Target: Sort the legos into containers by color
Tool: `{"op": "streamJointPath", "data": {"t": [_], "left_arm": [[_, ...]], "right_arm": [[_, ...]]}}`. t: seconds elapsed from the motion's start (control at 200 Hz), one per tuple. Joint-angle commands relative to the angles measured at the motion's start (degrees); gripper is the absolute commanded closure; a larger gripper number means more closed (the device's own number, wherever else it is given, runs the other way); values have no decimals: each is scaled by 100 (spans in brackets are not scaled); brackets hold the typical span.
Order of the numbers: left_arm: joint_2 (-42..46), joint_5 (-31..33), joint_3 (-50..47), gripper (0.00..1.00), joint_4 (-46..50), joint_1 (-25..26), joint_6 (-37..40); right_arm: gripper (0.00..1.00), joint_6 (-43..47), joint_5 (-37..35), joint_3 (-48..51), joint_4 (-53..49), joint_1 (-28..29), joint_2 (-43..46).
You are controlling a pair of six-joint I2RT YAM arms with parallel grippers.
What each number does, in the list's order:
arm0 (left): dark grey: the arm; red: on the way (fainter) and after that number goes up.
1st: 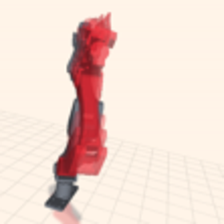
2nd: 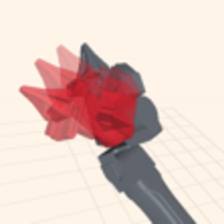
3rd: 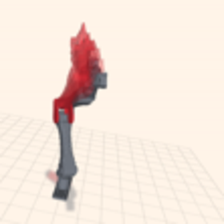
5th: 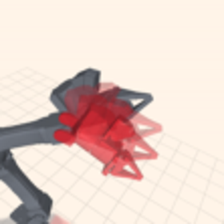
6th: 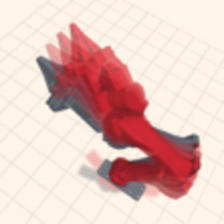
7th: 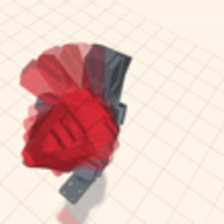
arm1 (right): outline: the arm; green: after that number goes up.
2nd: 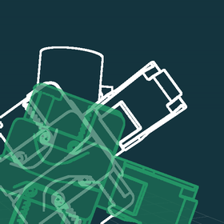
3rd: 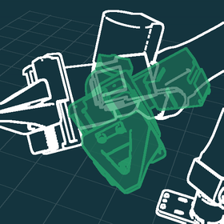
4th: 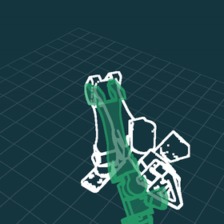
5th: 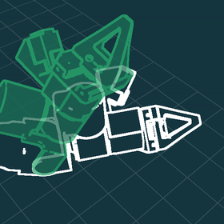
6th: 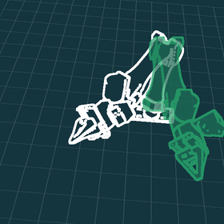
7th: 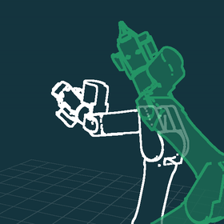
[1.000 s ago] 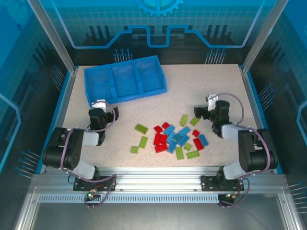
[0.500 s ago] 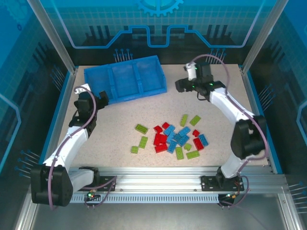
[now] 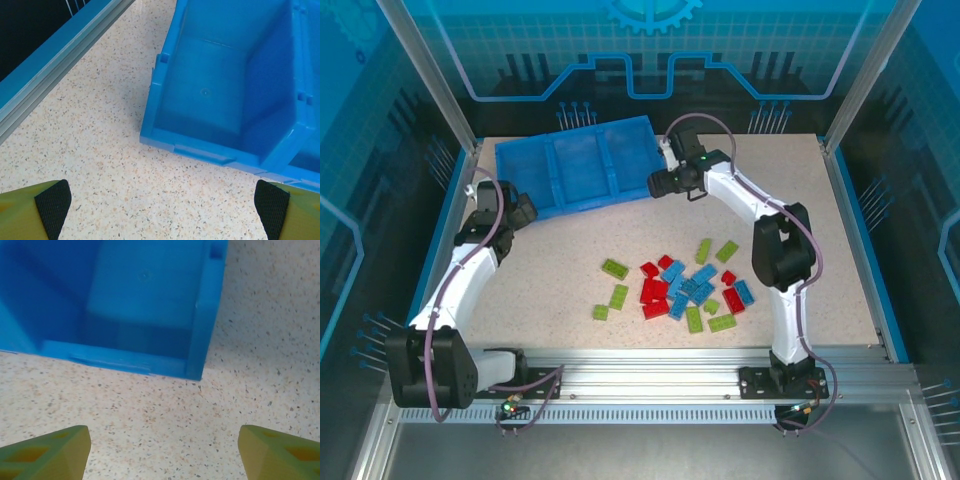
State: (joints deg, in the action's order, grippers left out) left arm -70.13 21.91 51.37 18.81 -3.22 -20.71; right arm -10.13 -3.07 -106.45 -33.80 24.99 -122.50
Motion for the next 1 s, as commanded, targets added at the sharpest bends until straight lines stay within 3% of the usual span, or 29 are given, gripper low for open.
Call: {"op": "streamJointPath", "data": {"t": [0.0,0.265,0.46,0.67,0.815,0.995], "left_arm": [[151,-149,-70,1,170,-81,-140],[461,-304,-148,1,314,-132,-135],[659,-333,-232,1,397,-142,-188],[857,-382,-363,1,431,-135,-266],[924,-609,-391,1,486,-135,-254],[753,-1543,-233,1,877,-75,-613]], "right_arm": [[23,-167,-205,-436,-149,-21,-288],[29,-226,-134,-982,197,-23,-920],[41,-347,-239,-1745,4,-113,-1578],[70,-380,-212,-2057,-46,-146,-1806],[82,-294,-505,-1205,152,-190,-1272],[86,-481,-712,374,629,-384,-249]]}}
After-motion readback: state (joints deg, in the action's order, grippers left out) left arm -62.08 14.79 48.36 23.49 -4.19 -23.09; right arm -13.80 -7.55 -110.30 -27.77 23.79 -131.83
